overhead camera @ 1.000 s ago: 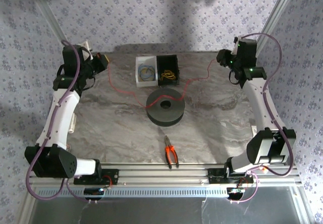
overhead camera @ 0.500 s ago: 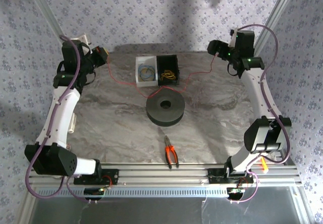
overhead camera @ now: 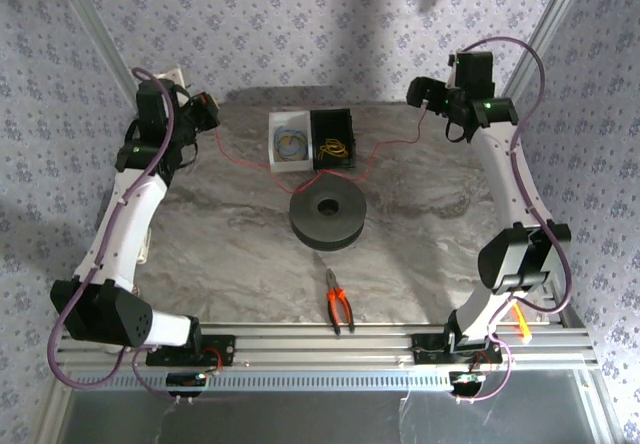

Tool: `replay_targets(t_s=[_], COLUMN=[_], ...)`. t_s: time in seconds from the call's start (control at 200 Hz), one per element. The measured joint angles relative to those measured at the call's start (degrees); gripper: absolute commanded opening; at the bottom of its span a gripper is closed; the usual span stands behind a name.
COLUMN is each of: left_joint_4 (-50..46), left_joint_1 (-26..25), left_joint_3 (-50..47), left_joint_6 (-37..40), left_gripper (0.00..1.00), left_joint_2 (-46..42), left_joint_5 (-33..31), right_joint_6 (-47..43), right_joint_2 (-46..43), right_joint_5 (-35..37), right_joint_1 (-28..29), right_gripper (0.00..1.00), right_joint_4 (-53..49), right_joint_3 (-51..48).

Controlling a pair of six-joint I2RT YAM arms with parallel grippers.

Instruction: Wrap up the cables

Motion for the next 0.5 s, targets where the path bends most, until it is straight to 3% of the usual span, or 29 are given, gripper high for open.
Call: replay_targets(t_s=[0.18, 0.32, 0.42, 0.5], left_joint_4=[0.11, 1.09, 2.14, 2.69], left_joint_1=[-0.52, -0.50, -0.50, -0.50], left_joint_3=[1.16, 1.42, 1.40, 1.38], left_joint_6=[2.03, 2.71, 3.41, 3.93], left_gripper=[0.00, 0.00, 0.00, 0.00], left_joint_2=[1.57, 2.60, 2.58, 2.58], left_joint_5=[-2.27, -3.30, -4.57, -5.84], right_joint_6=[0.00, -0.48, -1.88, -2.78], right_joint_2=[2.32, 2.36, 3.26, 3.91], right_joint_5=[5.25, 5.49, 3.56, -2.91], right_joint_1=[-0.17, -1.03, -2.12, -3.82], right_gripper=[1.00, 1.00, 1.00, 1.00], right_joint_4=[-9.64, -15.63, -19.43, -20.09], right_joint_3=[3.43, 3.78, 5.57, 5.90])
